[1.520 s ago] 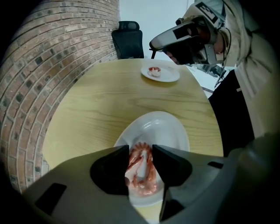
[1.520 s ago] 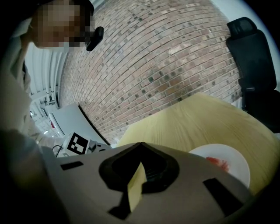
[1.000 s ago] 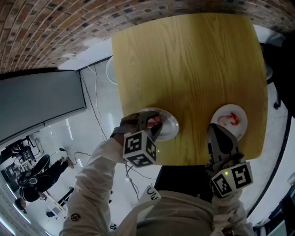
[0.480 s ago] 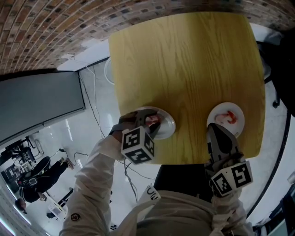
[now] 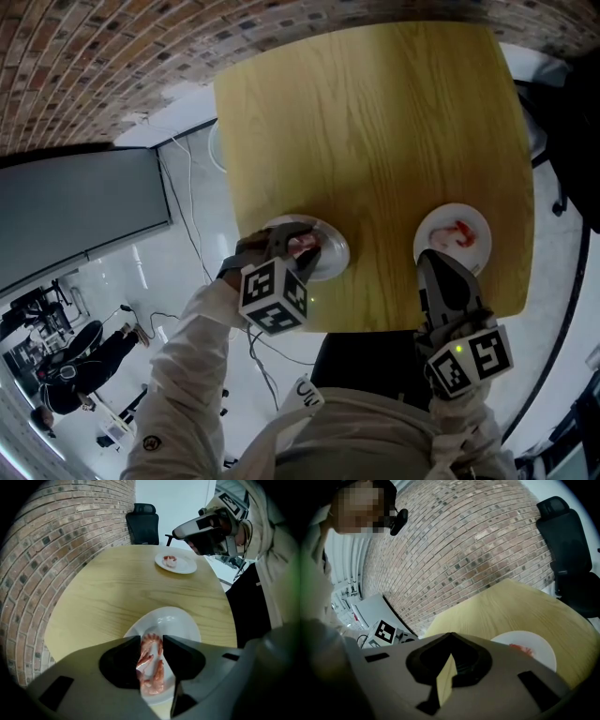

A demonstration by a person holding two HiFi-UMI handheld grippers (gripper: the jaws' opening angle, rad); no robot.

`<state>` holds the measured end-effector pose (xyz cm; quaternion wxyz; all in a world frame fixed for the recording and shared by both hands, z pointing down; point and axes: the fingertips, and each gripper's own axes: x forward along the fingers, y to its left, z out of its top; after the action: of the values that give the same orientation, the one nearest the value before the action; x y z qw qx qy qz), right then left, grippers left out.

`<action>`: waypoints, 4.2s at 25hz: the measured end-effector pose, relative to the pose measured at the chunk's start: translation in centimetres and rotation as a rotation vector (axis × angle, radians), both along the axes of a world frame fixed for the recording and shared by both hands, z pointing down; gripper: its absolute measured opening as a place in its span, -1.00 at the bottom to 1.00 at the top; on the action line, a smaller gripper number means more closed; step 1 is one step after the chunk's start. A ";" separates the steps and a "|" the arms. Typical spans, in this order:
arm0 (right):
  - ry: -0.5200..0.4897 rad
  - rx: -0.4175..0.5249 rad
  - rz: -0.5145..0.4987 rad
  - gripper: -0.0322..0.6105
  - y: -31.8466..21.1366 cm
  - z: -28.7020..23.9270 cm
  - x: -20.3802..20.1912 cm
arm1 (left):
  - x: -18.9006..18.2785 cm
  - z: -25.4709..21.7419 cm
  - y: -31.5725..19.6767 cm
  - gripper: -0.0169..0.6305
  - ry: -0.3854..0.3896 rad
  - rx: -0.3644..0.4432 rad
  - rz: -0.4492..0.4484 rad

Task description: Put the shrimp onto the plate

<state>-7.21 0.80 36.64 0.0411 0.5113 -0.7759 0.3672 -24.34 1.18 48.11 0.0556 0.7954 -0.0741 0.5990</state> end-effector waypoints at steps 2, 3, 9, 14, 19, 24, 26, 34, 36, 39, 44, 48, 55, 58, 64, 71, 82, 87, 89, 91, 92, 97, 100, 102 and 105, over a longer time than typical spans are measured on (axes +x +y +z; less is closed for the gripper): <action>-0.004 -0.002 -0.002 -0.82 0.3 0.0 0.1 | 0.3 -0.1 0.2 -0.48 0.004 0.002 -0.003; -0.005 -0.002 -0.002 -0.82 0.4 0.0 0.2 | 0.5 -0.2 0.4 -0.48 0.007 0.004 -0.004; -0.020 -0.002 0.011 -0.82 1.2 -0.1 1.3 | 2.2 -1.3 1.0 -0.48 0.023 0.020 0.007; -0.015 0.007 0.034 -0.82 2.0 -0.7 3.0 | 4.4 -2.4 1.4 -0.48 0.038 0.038 0.030; -0.014 0.014 0.069 -0.82 3.2 -0.8 6.3 | 8.3 -3.0 1.7 -0.48 0.055 0.062 0.046; -0.012 0.018 0.102 -0.82 4.2 -1.2 9.5 | 12.0 -3.6 2.4 -0.48 0.076 0.068 0.062; -0.012 0.020 0.113 -0.82 4.7 -1.4 10.7 | 13.5 -3.9 2.9 -0.48 0.081 0.068 0.072; -0.014 0.024 0.161 -0.82 6.5 -1.7 15.5 | 18.9 -4.1 4.5 -0.48 0.099 0.070 0.130; -0.013 0.023 0.174 -0.82 7.0 -1.7 16.7 | 20.3 -4.1 4.8 -0.48 0.101 0.069 0.146; -0.011 0.024 0.196 -0.82 7.6 -1.7 18.6 | 22.3 -4.0 5.2 -0.48 0.108 0.070 0.167; -0.009 0.023 0.229 -0.82 8.6 -1.6 21.0 | 24.9 -3.8 5.8 -0.48 0.113 0.067 0.203; -0.009 0.022 0.248 -0.82 9.3 -1.4 22.5 | 26.7 -3.5 6.1 -0.48 0.120 0.066 0.223; -0.010 0.016 0.285 -0.83 10.4 -1.3 24.8 | 29.5 -3.1 6.9 -0.48 0.158 0.044 0.242; -0.012 0.011 0.300 -0.82 10.9 -0.9 25.6 | 30.0 -2.5 7.0 -0.48 0.169 0.045 0.249; -0.020 -0.009 0.314 -0.82 11.3 -0.3 26.3 | 30.6 -1.9 7.2 -0.48 0.164 0.030 0.258; -0.018 -0.006 0.309 -0.82 11.0 -0.3 26.5 | 31.0 -1.7 7.4 -0.48 0.185 0.002 0.233; -0.025 -0.010 0.303 -0.82 11.1 -0.2 25.9 | 31.0 -1.8 7.7 -0.48 0.217 -0.013 0.207; -0.024 -0.011 0.304 -0.82 11.3 -0.3 25.9 | 31.2 -2.1 7.6 -0.48 0.230 -0.015 0.198; -0.024 -0.010 0.305 -0.83 11.3 -0.3 25.8 | 31.2 -2.1 7.6 -0.48 0.236 -0.009 0.193; -0.023 -0.009 0.301 -0.82 11.4 -0.3 25.6 | 31.1 -2.3 7.5 -0.48 0.238 0.002 0.186; -0.023 -0.009 0.297 -0.82 11.4 -0.3 25.5 | 31.0 -2.4 7.4 -0.48 0.240 0.008 0.183; -0.021 -0.007 0.279 -0.82 11.2 -0.6 24.9 | 30.4 -3.3 7.2 -0.48 0.253 0.025 0.163; -0.022 -0.001 0.260 -0.82 10.7 -0.8 24.0 | 29.4 -3.7 7.0 -0.48 0.255 0.031 0.144; -0.021 -0.002 0.241 -0.82 10.3 -1.0 23.1 | 28.4 -4.0 6.6 -0.48 0.252 0.041 0.127; -0.024 0.000 0.210 -0.82 9.7 -1.2 21.6 | 26.7 -4.4 6.1 -0.48 0.245 0.056 0.090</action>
<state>14.44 10.48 35.49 -0.0070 0.5854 -0.7185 0.3756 2.39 7.29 43.74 0.0152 0.8663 -0.0476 0.4970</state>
